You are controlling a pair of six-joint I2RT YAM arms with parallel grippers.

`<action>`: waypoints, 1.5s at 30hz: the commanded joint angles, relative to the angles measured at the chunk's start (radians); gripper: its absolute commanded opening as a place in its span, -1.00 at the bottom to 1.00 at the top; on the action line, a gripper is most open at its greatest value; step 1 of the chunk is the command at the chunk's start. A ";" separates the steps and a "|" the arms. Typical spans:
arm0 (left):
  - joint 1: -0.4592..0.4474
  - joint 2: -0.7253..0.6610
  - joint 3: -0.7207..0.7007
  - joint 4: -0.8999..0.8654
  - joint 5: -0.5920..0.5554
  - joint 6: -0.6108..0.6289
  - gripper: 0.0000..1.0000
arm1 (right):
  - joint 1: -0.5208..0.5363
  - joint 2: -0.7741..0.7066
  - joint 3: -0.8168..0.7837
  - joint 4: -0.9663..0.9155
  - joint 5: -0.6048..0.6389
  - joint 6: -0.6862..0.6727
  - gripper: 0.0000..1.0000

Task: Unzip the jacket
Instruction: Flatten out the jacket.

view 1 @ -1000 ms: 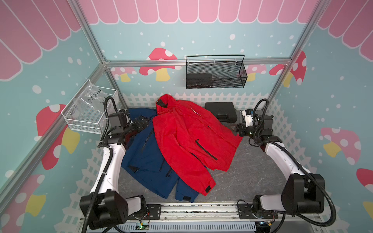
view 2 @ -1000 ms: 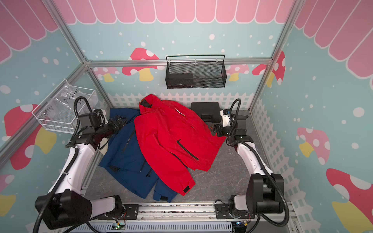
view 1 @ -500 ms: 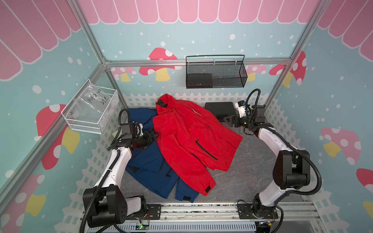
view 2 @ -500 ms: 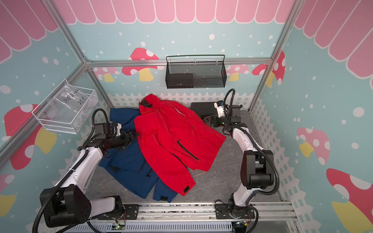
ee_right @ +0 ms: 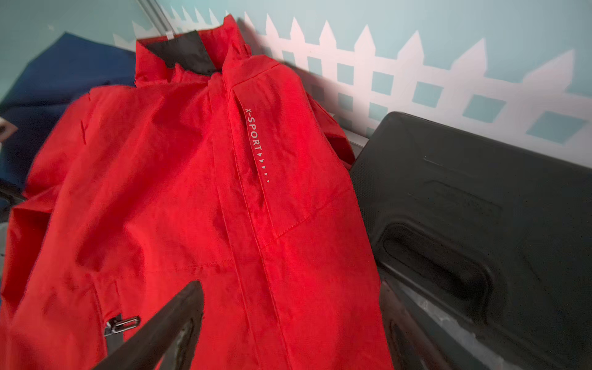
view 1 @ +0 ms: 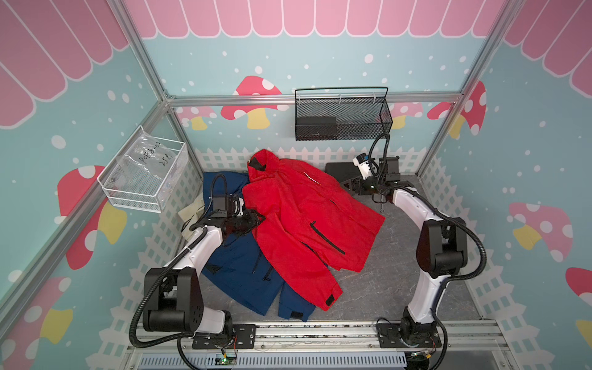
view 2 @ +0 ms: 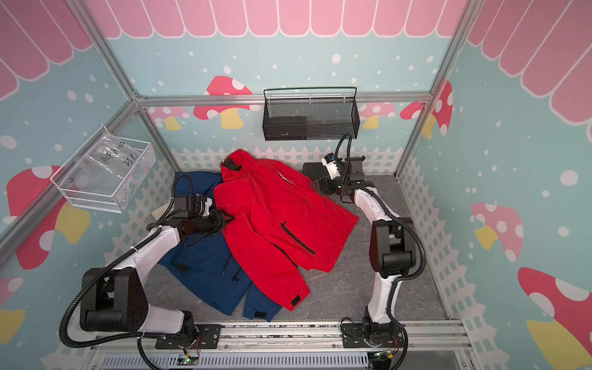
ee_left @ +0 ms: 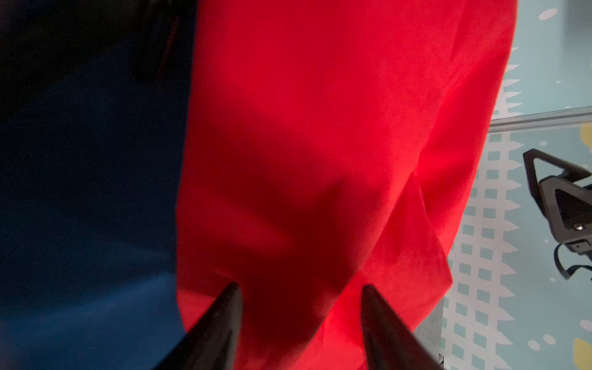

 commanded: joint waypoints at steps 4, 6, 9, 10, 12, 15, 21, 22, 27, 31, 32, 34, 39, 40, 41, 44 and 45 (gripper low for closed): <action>-0.004 -0.028 -0.013 0.026 -0.065 0.027 -0.61 | 0.022 0.198 0.217 -0.063 -0.012 -0.168 0.79; -0.003 -0.029 -0.015 0.020 -0.068 0.035 -0.73 | 0.025 0.263 0.292 -0.064 -0.008 -0.175 0.79; -0.004 -0.031 -0.012 0.000 -0.065 0.049 -0.92 | 0.025 0.354 0.407 -0.074 -0.017 -0.153 0.79; -0.004 -0.035 -0.010 -0.010 -0.070 0.054 -0.99 | 0.025 0.382 0.441 -0.078 -0.022 -0.144 0.78; 0.001 -0.054 -0.004 -0.040 -0.090 0.061 -1.00 | 0.028 0.436 0.504 -0.078 -0.026 -0.120 0.78; 0.019 -0.089 -0.001 -0.083 -0.092 0.063 -1.00 | 0.032 0.500 0.578 -0.074 -0.034 -0.077 0.78; 0.039 -0.149 -0.013 -0.127 -0.095 0.069 -1.00 | 0.040 0.565 0.599 -0.014 -0.114 0.025 0.67; 0.041 -0.153 -0.015 -0.130 -0.096 0.069 -1.00 | 0.040 0.573 0.600 -0.011 -0.133 0.037 0.60; 0.059 -0.155 -0.010 -0.140 -0.087 0.069 -1.00 | 0.045 0.586 0.599 -0.008 -0.192 0.076 -0.30; 0.078 -0.158 0.030 -0.154 -0.088 0.075 -1.00 | 0.042 0.534 0.587 -0.008 -0.173 0.074 -0.97; 0.083 -0.154 0.053 -0.162 -0.089 0.079 -1.00 | 0.042 0.508 0.578 -0.008 -0.162 0.069 -1.00; 0.087 -0.142 0.109 -0.184 -0.091 0.094 -1.00 | 0.039 0.445 0.549 -0.001 -0.132 0.063 -1.00; 0.090 -0.094 0.329 -0.261 -0.117 0.142 -1.00 | 0.009 0.216 0.370 0.054 -0.011 0.118 -1.00; 0.090 -0.086 0.372 -0.274 -0.126 0.151 -1.00 | 0.002 0.168 0.325 0.065 0.019 0.127 -1.00; 0.090 -0.076 0.420 -0.288 -0.132 0.162 -1.00 | -0.006 0.111 0.269 0.079 0.047 0.135 -1.00; 0.093 -0.044 0.547 -0.310 -0.139 0.180 -1.00 | -0.018 -0.060 0.118 0.107 0.107 0.133 -1.00; 0.094 -0.031 0.592 -0.315 -0.138 0.183 -1.00 | -0.019 -0.129 0.064 0.117 0.116 0.122 -1.00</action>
